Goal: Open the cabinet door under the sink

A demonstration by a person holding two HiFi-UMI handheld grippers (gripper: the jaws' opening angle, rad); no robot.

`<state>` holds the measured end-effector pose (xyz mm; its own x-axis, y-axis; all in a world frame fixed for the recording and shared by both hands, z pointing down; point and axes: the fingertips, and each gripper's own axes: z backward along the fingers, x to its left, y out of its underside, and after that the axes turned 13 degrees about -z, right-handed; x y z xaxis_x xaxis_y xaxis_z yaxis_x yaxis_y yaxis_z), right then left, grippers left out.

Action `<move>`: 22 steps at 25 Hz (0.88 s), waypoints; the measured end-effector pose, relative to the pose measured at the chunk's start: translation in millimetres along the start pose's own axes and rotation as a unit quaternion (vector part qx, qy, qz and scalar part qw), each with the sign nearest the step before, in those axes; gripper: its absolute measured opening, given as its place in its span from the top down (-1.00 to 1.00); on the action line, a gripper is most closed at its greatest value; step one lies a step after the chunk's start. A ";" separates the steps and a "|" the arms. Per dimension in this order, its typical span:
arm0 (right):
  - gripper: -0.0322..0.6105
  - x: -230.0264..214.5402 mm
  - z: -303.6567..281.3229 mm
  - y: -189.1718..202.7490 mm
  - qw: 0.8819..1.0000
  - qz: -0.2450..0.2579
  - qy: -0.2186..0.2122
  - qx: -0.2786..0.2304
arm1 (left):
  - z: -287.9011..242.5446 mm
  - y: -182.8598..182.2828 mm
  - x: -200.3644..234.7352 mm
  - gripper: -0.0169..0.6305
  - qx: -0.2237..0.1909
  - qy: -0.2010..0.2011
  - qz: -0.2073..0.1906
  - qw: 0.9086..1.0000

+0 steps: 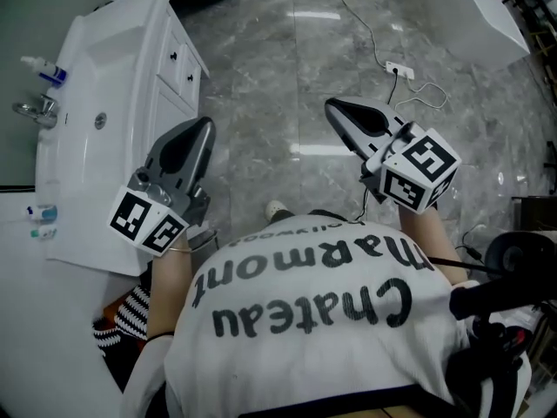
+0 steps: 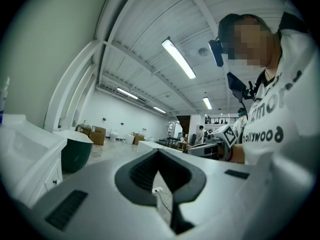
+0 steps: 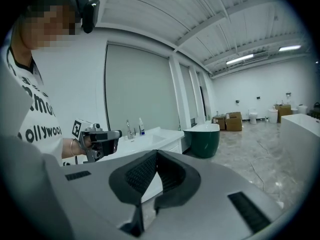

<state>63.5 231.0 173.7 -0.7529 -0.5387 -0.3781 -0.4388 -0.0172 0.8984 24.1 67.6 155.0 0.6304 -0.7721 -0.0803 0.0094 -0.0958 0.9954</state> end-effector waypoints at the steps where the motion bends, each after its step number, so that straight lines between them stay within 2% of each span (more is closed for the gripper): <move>1: 0.88 0.9 -1.0 -1.3 1.000 0.003 -0.004 -0.002 | -0.3 -1.6 -1.3 0.97 -0.003 -0.001 -0.002 1.000; 5: 0.87 1.4 -11.1 -4.0 0.999 0.015 -0.032 -0.005 | 7.4 -6.3 -5.2 0.97 -0.001 -0.024 -0.031 0.999; 12: 0.87 36.1 -94.0 -27.7 0.992 0.018 -0.123 0.022 | 76.6 -10.6 40.6 0.97 0.010 -0.130 -0.029 0.991; 16: 0.87 66.7 -135.6 -33.1 0.981 0.030 -0.186 0.044 | 115.5 -7.2 48.4 0.97 0.028 -0.196 -0.022 0.980; 22: 0.87 102.2 -184.6 -16.8 0.960 0.044 -0.263 0.087 | 153.1 4.9 50.6 0.97 0.045 -0.272 -0.011 0.961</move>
<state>84.5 20.7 161.2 -0.9141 -0.0311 -0.4043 -0.4033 0.1736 0.8985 -62.7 -68.1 147.7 0.1314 -0.9811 -0.1417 -0.0650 -0.1512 0.9864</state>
